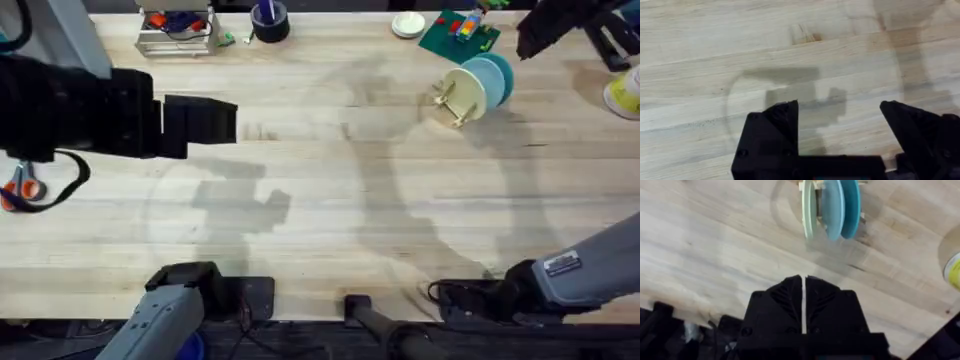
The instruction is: Pick up the plates from the table one by one and place each into a slot on the dish rack.
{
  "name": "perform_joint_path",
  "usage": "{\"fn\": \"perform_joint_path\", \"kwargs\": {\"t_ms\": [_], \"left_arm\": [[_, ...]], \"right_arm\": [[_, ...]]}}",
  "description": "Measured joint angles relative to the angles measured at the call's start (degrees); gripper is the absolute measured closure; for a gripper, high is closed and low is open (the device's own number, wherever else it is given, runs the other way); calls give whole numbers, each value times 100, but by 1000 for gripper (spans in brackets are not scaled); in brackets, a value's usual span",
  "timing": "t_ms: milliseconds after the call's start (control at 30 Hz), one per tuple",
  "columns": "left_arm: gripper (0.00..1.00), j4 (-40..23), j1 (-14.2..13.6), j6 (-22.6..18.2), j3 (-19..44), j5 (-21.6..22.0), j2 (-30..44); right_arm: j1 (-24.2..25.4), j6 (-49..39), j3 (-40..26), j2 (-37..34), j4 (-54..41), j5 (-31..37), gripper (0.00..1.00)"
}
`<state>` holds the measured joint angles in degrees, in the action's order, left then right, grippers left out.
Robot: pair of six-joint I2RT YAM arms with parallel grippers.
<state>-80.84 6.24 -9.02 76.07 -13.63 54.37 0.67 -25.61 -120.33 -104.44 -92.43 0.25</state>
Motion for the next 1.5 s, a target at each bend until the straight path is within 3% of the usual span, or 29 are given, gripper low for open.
{"fn": "perform_joint_path", "kwargs": {"t_ms": [233, 733, 1133, 1500], "left_arm": [[6, 1, 0, 0, 0, 0, 0], [6, 0, 0, 0, 0, 0, 0], [6, 2, 0, 0, 0, 0, 0], [6, 11, 0, 0, 0, 0, 0]], "right_arm": [[0, 221, 0, 341, -21, 1, 964], [0, 483, 52, 1739, -21, -7, 940], [0, 826, 1483, 3062, -21, -5, 902], [0, 1214, 1847, 4500, -21, -7, 871]]}}
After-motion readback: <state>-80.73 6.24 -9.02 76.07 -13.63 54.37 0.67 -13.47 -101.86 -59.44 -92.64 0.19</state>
